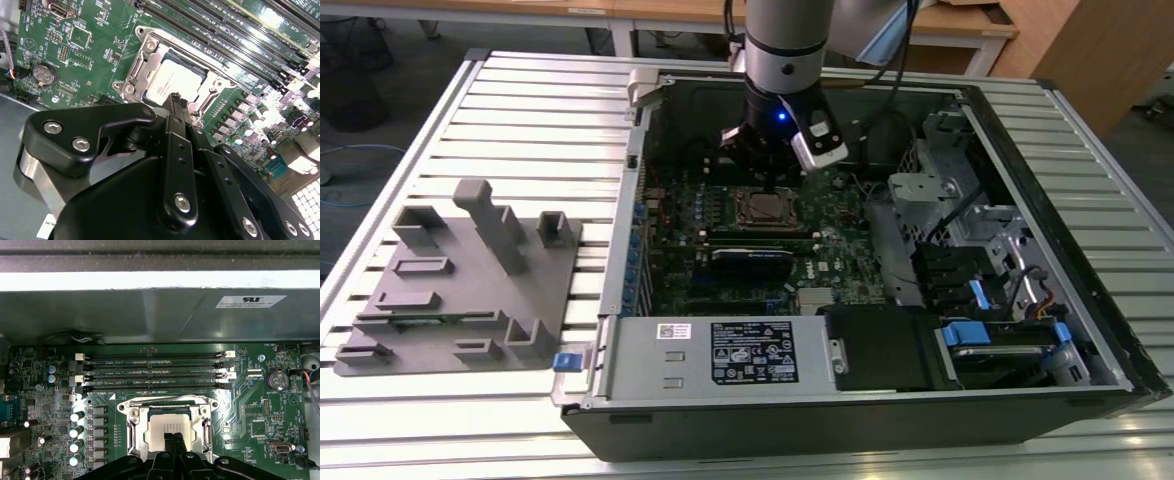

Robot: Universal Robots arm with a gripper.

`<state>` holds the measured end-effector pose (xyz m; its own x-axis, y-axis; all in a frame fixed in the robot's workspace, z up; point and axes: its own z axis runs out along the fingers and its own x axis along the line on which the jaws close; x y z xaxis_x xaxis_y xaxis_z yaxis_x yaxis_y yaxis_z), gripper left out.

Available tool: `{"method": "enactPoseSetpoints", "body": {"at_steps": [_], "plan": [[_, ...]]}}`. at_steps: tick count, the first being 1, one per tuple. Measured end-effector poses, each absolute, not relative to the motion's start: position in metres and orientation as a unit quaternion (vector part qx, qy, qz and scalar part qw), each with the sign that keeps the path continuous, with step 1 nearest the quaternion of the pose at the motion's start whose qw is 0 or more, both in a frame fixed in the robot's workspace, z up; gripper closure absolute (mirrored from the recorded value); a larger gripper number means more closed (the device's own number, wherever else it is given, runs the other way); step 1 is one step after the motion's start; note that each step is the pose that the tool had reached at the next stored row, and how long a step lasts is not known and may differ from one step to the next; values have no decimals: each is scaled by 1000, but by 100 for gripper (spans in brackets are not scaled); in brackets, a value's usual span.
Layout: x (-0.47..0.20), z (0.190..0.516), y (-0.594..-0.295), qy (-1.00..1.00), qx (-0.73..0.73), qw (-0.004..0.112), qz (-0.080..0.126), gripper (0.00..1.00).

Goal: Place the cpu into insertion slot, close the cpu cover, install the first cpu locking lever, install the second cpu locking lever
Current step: 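Install the second cpu locking lever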

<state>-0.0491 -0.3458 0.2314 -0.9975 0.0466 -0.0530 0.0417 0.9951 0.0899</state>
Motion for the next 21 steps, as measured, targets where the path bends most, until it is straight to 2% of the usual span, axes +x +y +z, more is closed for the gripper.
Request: {"method": "enactPoseSetpoints", "body": {"at_steps": [12,21], "plan": [[-49,231,-348,998,22,27,44,89],[-51,231,-360,998,22,28,44,89]]}}
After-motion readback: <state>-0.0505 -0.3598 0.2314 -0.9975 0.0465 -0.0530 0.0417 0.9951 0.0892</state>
